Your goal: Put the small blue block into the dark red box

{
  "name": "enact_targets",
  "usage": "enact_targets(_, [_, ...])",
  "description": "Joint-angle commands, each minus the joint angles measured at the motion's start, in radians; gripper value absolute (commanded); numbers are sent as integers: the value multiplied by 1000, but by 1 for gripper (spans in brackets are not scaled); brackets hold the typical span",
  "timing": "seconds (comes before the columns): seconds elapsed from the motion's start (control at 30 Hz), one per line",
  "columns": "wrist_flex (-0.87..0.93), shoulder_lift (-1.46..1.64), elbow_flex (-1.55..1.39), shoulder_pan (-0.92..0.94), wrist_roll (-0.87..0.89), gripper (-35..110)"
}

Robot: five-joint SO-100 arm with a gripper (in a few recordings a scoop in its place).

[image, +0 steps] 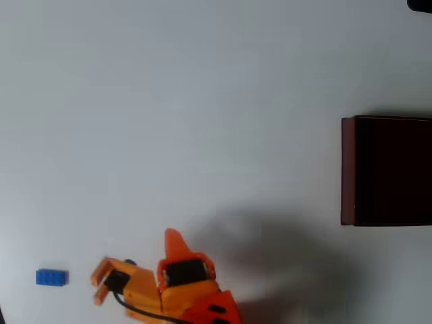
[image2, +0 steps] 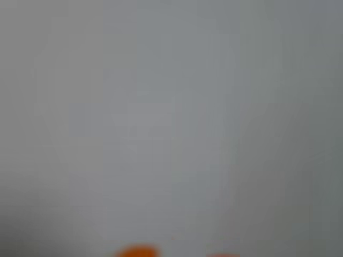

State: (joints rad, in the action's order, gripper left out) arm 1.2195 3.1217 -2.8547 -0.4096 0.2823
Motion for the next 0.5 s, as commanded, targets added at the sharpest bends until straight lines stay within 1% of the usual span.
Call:
enact_targets(0.0, [2,-414,256,-87,140,1])
enact_targets(0.07, [58,-638,403,-156,199,2])
enact_targets(0.13, [78,-758,463,-232,275,2])
enact_targets(0.23, [54,-775,449,-311,365,4])
enact_targets(0.37, [187,-761,492,-370,486,9])
enact_targets(0.47, [225,-718,482,-416,561,13])
